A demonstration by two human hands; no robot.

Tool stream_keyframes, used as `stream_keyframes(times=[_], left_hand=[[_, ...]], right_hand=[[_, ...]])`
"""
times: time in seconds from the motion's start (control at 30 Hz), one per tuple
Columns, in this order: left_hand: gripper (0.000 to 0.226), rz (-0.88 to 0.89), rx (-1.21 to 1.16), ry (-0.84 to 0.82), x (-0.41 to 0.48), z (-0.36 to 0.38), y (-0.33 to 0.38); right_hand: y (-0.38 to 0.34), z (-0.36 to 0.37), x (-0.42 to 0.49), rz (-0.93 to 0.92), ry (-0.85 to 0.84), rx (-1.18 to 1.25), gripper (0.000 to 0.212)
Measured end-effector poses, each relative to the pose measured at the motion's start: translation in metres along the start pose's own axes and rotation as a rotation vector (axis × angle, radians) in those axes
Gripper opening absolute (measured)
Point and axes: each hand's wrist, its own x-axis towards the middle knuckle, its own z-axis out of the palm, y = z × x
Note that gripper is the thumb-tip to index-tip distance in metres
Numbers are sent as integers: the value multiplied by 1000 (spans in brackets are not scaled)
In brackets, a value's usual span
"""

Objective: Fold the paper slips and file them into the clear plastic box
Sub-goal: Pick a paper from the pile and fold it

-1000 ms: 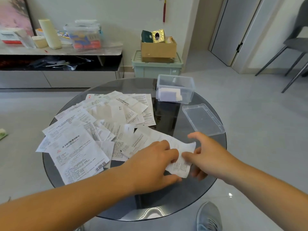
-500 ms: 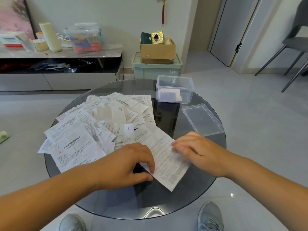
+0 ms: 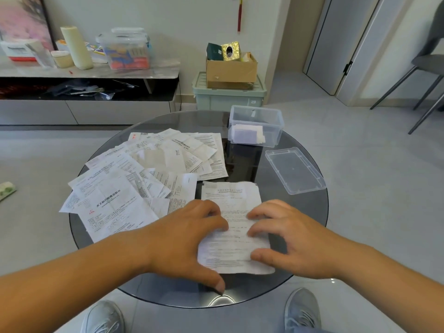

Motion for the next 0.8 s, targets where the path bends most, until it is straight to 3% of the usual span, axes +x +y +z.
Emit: stream_keyframes(times=[0.07, 0.2, 0.4, 0.53, 0.7, 0.8], left_hand=[[100, 5, 57, -3, -4, 4, 8], [97, 8, 103, 25, -15, 14, 25], [74, 3, 62, 56, -19, 20, 28], [41, -20, -109, 35, -22, 15, 24], [18, -139, -506, 161, -16, -4, 15], [20, -234, -577, 248, -8, -7, 9]], right_hand=[[0, 6, -4, -6, -20, 9, 77], [-1, 13, -10, -15, 30, 36, 67], [-3, 20, -16, -27, 102, 57, 53], [-5, 21, -18, -5, 110, 121, 54], [-10, 9, -17, 136, 126, 560, 62], [-11, 2, -8, 210, 163, 615, 38]])
